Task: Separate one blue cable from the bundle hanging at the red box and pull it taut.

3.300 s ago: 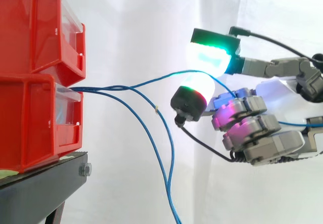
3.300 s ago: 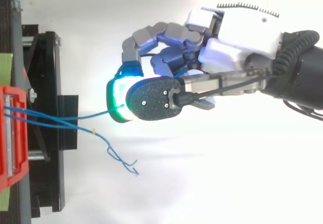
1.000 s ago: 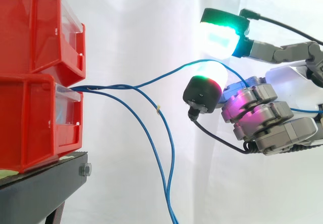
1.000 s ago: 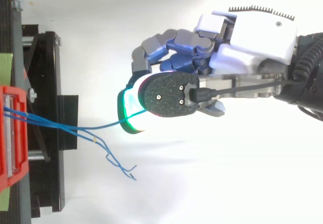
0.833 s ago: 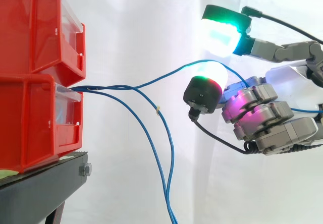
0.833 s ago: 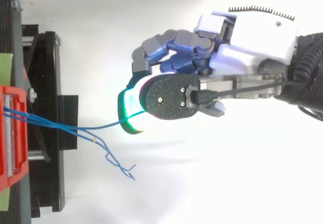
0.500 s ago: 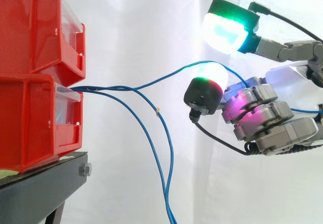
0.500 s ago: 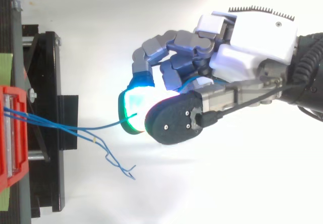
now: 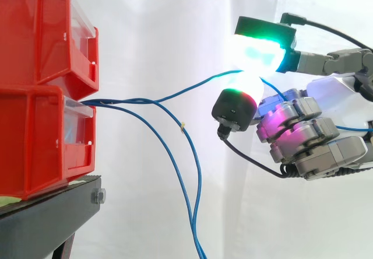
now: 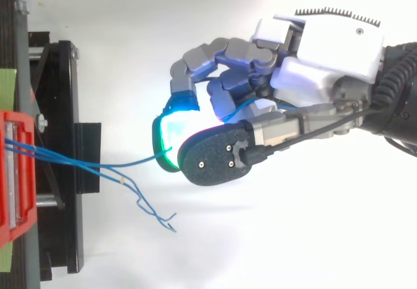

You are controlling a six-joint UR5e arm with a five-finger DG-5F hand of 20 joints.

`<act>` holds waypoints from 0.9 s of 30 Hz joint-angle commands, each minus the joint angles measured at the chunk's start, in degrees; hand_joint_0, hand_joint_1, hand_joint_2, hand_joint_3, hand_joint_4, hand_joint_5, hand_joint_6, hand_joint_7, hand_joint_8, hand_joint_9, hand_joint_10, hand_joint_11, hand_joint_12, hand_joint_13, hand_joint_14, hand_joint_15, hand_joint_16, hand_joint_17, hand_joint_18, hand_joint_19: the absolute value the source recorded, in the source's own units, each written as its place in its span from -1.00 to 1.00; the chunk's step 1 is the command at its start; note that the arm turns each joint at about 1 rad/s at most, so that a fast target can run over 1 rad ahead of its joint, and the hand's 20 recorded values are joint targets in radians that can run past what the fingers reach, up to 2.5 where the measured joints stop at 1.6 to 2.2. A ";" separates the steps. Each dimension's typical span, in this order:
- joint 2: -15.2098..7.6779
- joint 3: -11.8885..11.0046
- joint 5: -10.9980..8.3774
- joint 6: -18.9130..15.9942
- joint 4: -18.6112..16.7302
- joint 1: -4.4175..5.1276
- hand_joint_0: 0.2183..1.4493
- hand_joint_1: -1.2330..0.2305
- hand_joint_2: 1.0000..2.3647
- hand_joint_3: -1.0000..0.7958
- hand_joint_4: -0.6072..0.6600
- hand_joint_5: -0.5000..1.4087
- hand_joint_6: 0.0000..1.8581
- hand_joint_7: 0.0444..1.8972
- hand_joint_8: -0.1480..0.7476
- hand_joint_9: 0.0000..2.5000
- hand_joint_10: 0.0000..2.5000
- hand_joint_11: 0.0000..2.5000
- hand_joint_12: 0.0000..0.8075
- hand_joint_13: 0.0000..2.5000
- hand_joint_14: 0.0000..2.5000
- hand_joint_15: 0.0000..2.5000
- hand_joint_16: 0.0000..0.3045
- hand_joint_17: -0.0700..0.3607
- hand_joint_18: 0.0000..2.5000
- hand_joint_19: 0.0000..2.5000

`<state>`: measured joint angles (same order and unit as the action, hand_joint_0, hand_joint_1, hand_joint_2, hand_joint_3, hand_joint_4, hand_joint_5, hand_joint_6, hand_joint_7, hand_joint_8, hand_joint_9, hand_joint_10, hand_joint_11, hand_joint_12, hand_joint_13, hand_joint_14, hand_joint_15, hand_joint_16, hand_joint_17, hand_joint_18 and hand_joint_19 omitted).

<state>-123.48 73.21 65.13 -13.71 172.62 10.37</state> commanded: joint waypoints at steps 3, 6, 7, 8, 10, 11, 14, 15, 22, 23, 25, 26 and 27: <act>0.00 0.00 0.00 0.00 0.00 0.00 -0.36 -0.28 -0.97 -0.02 -0.27 -0.70 0.00 0.38 -0.22 -0.44 1.00 0.47 -0.20 -0.42 1.00 0.64 -0.81 -0.37 0.10 0.85; 0.00 0.00 0.00 0.00 -0.09 0.00 -0.37 -0.28 -0.97 -0.06 -0.17 -0.70 -0.01 0.36 -0.20 -0.43 1.00 0.48 -0.19 -0.41 1.00 0.64 -0.80 -0.36 0.09 0.86; 0.00 0.00 -0.09 0.00 -0.09 0.00 -0.39 -0.27 -0.97 -0.10 -0.13 -0.70 -0.01 0.34 -0.21 -0.43 1.00 0.48 -0.17 -0.41 1.00 0.65 -0.80 -0.36 0.09 0.85; 0.00 0.00 0.00 0.00 -0.09 0.00 -0.43 -0.29 -0.98 -0.21 -0.03 -0.70 -0.01 0.32 -0.17 -0.42 1.00 0.48 -0.13 -0.41 1.00 0.66 -0.79 -0.34 0.08 0.81; 0.00 0.00 0.00 0.00 -0.09 0.00 -0.46 -0.29 -1.00 -0.39 0.03 -0.71 -0.02 0.31 -0.15 -0.43 1.00 0.46 -0.08 -0.41 1.00 0.67 -0.78 -0.33 0.08 0.79; 0.00 0.00 0.00 0.00 -0.09 0.00 -0.48 -0.28 -1.00 -0.44 0.06 -0.71 -0.02 0.30 -0.12 -0.43 1.00 0.46 -0.09 -0.41 1.00 0.64 -0.77 -0.31 0.09 0.77; 0.00 0.00 0.00 0.09 -0.09 0.00 -0.53 -0.24 -1.00 -0.44 0.07 -0.71 -0.01 0.27 -0.11 -0.44 1.00 0.42 -0.06 -0.41 1.00 0.63 -0.76 -0.29 0.08 0.71; 0.00 0.00 0.00 0.09 -0.09 0.00 -0.53 -0.24 -1.00 -0.44 0.07 -0.71 -0.01 0.28 -0.11 -0.44 1.00 0.41 -0.07 -0.41 1.00 0.64 -0.76 -0.29 0.08 0.71; 0.00 0.00 0.00 0.09 0.00 0.09 -0.46 -0.27 -1.00 -0.44 0.04 -0.71 -0.02 0.27 -0.14 -0.43 1.00 0.39 -0.10 -0.41 1.00 0.64 -0.79 -0.34 0.08 0.77; 0.00 0.09 0.00 0.09 0.00 0.00 -0.41 -0.24 -1.00 -0.42 0.03 -0.70 -0.02 0.28 -0.18 -0.42 1.00 0.42 -0.11 -0.41 1.00 0.64 -0.80 -0.35 0.08 0.76; 0.00 0.00 0.00 0.00 0.00 0.09 -0.37 -0.23 -0.99 -0.33 0.01 -0.70 -0.02 0.29 -0.19 -0.41 1.00 0.43 -0.12 -0.41 1.00 0.64 -0.80 -0.36 0.08 0.77; 0.00 0.00 0.00 0.09 0.00 0.09 -0.36 -0.25 -0.98 -0.27 -0.01 -0.70 -0.02 0.30 -0.19 -0.40 1.00 0.43 -0.12 -0.40 1.00 0.66 -0.80 -0.36 0.08 0.77; 0.00 0.09 0.00 0.09 0.00 0.00 -0.36 -0.26 -0.98 -0.22 -0.05 -0.70 -0.02 0.30 -0.20 -0.40 1.00 0.44 -0.11 -0.40 1.00 0.66 -0.80 -0.36 0.08 0.77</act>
<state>-123.49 73.23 65.13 -13.65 172.61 10.42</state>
